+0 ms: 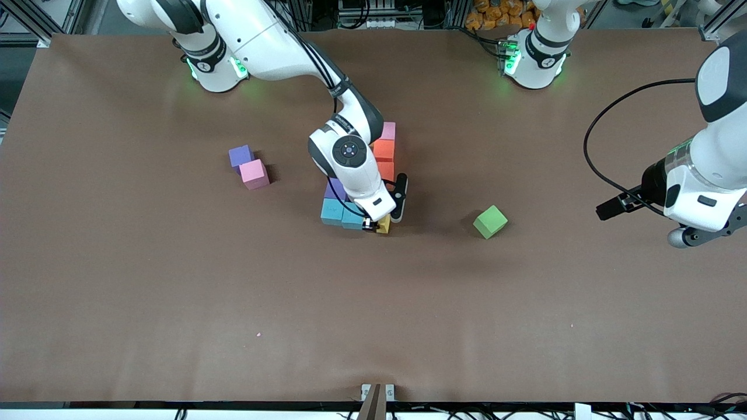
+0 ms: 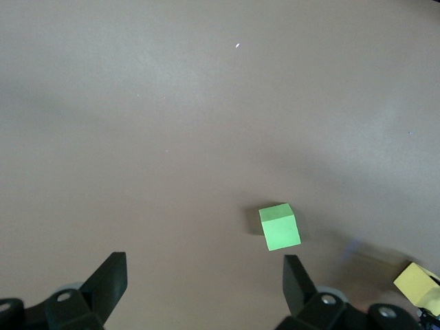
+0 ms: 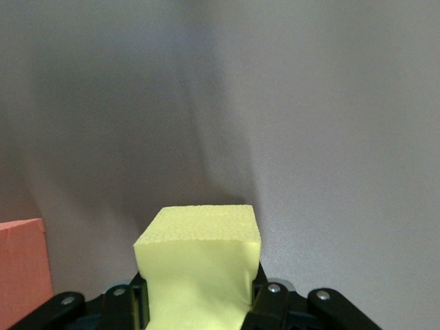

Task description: Form number 2 with 11 blocks

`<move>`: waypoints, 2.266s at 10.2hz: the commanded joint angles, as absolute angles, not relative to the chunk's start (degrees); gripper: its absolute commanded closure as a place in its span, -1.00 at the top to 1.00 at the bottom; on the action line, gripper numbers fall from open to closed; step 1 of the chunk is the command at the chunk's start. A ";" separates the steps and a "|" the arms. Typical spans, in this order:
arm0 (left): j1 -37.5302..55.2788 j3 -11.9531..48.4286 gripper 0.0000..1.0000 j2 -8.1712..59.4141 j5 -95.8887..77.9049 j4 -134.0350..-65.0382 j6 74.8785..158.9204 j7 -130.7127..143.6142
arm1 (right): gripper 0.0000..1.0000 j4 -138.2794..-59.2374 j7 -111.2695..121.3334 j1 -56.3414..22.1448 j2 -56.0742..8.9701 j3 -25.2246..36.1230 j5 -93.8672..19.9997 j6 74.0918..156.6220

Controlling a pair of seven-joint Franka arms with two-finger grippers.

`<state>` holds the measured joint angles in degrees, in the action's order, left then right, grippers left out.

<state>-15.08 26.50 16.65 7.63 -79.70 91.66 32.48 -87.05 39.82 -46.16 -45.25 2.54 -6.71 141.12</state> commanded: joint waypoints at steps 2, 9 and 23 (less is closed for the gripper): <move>-15.56 26.37 1.00 15.21 6.06 -80.77 90.62 30.76 | 0.99 -90.00 38.94 -46.32 -43.60 2.29 -7.73 140.80; -15.56 26.37 1.00 13.54 6.42 -80.60 89.74 30.76 | 1.00 -91.22 38.94 -46.32 -34.74 2.11 -7.73 131.68; -15.24 20.34 1.00 0.89 1.94 -82.52 87.10 14.07 | 1.00 -95.11 15.50 -2.91 -1.24 2.81 -4.05 99.87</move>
<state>-17.87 24.50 4.60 4.24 -79.82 87.50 16.05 -97.65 20.88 -4.47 -2.19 3.64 -5.75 103.48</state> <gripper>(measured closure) 0.000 0.000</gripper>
